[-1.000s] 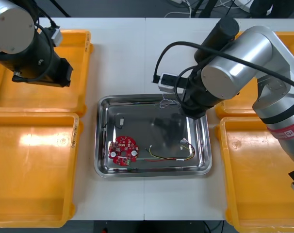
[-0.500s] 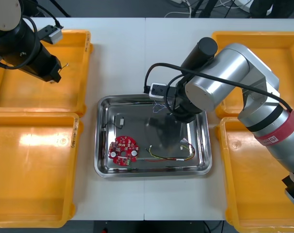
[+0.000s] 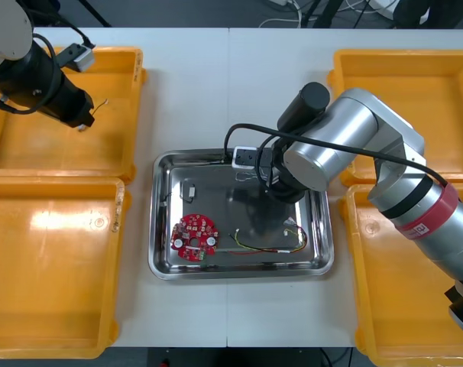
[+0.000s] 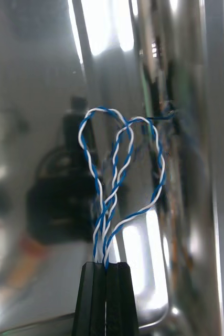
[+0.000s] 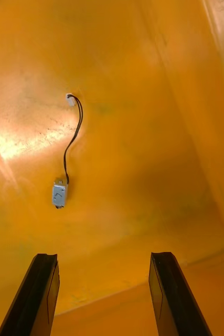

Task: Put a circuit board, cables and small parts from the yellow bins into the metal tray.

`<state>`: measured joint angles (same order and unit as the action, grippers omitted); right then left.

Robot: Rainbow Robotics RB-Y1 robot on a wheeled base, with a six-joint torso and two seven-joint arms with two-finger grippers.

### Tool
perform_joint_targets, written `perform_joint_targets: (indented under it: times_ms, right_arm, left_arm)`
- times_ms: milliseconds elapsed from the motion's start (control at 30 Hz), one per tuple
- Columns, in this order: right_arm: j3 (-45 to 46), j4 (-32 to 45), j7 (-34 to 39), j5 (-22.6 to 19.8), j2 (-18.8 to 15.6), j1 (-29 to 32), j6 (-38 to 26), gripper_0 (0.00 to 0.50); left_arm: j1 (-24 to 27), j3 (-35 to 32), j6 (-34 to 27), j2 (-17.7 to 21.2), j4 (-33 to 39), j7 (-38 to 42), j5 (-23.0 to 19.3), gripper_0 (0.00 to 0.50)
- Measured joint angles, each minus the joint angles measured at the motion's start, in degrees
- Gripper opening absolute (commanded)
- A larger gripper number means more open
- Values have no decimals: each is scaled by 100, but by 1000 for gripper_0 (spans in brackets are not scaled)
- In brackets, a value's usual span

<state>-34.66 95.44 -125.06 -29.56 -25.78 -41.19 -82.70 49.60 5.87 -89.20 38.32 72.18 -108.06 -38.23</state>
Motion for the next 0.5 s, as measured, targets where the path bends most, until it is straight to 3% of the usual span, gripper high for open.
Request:
perform_joint_targets:
  times_ms: [233,300,367,400,433,467,500]
  right_arm:
    - [-99,-8,0,0,0,60,135,0]
    - [-103,-8,0,7,0,64,147,81]
    - [-105,-9,0,40,0,69,148,278]
    - [-105,-9,0,65,0,71,148,322]
    - [-106,-9,0,89,0,72,149,412]
    - [-106,-9,0,101,0,72,150,467]
    - [-106,-9,0,110,0,73,151,482]
  left_arm:
    - [62,0,594,0,-600,-1275,1,500]
    - [70,0,753,1,-722,-1276,0,500]
    - [70,0,898,1,-832,-1276,-1,500]
    - [70,0,957,1,-879,-1276,-5,500]
    - [70,0,1032,1,-928,-1277,-9,500]
    - [70,0,1094,1,-972,-1277,-12,500]
    - [70,0,1156,1,-1023,-1277,-20,500]
